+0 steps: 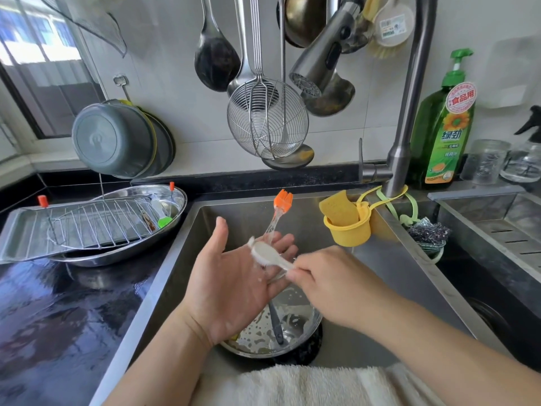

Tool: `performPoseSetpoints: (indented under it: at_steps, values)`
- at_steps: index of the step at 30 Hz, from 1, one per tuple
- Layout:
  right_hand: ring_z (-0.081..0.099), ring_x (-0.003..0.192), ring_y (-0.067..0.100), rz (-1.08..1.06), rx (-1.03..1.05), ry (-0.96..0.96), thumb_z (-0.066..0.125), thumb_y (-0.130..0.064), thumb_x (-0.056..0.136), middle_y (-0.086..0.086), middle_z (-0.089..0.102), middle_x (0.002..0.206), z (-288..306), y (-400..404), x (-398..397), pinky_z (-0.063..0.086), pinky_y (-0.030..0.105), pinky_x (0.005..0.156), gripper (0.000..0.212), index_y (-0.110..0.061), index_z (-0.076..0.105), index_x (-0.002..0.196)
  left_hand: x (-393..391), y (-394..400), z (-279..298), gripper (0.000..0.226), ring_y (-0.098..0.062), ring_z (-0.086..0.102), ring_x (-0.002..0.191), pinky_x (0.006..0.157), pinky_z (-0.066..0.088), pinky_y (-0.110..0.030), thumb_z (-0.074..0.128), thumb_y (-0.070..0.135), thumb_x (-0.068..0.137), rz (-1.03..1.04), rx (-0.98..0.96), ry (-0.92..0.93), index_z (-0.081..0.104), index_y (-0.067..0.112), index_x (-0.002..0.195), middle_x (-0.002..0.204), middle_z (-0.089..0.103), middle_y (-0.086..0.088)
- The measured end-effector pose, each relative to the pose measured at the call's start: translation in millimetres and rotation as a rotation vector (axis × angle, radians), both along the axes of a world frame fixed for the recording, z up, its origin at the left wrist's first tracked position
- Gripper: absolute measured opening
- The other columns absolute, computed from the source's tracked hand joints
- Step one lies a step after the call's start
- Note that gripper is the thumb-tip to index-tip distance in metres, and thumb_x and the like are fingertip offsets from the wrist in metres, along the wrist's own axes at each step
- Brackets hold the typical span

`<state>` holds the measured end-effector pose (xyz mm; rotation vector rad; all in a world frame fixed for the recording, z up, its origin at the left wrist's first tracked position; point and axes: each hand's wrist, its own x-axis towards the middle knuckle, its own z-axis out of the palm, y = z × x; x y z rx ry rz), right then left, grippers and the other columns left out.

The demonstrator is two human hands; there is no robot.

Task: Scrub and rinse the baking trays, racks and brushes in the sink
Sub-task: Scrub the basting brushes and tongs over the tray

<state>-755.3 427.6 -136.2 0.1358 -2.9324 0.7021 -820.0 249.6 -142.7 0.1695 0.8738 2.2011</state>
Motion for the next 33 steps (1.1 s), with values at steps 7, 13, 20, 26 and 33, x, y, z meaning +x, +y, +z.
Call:
performPoseSetpoints:
  at_steps: [7,13,20,26,33]
  values:
    - [0.049,0.067,0.021,0.064,0.039,-0.011,0.052,-0.043,0.101,-0.002,0.047,0.064,-0.8,-7.4,6.6,0.035,0.04,0.059,0.045,-0.023,0.043,0.063,-3.2,-2.4,-2.0,0.103,-0.035,0.046,0.145,0.126,0.025,-0.052,0.044,0.079,0.09,0.026,0.057,-0.019,0.039,-0.001,0.154,0.154,0.05,-0.022]
    - [0.048,0.067,0.021,-0.019,0.043,-0.002,0.05,-0.042,0.103,-0.004,0.045,0.062,3.8,3.5,2.9,0.03,0.035,0.053,0.044,-0.027,0.042,0.062,-1.4,-0.6,-1.1,0.103,-0.033,0.041,0.149,0.127,0.023,-0.054,0.043,0.08,0.089,-0.017,0.032,0.015,0.042,0.0,0.153,0.159,0.044,-0.019]
    - [0.048,0.068,0.021,-0.141,0.062,0.024,0.047,-0.046,0.103,-0.005,0.048,0.068,3.5,7.5,-1.2,0.027,0.028,0.048,0.038,-0.025,0.049,0.072,-0.9,0.5,-3.3,0.096,-0.03,0.039,0.15,0.128,0.017,-0.051,0.039,0.078,0.093,-0.102,-0.02,0.091,0.048,0.001,0.15,0.144,0.059,-0.015]
    - [0.045,0.069,0.023,-0.033,0.035,-0.032,0.051,-0.043,0.102,-0.004,0.044,0.065,3.3,-5.6,6.6,0.029,0.034,0.052,0.038,-0.025,0.048,0.069,1.8,7.2,-5.9,0.066,-0.03,0.057,0.137,0.118,0.039,-0.051,0.065,0.044,0.092,-0.023,-0.127,0.136,0.05,0.003,0.143,0.146,0.06,-0.018]
    - [0.049,0.066,0.022,-0.127,0.042,-0.033,0.049,-0.044,0.102,-0.003,0.051,0.068,0.3,3.5,0.3,0.031,0.032,0.049,0.039,-0.025,0.05,0.068,4.6,9.8,-14.3,0.034,-0.024,0.062,0.131,0.114,0.045,-0.046,0.036,0.007,0.11,0.01,-0.428,0.392,0.059,0.0,0.135,0.137,0.068,-0.012]
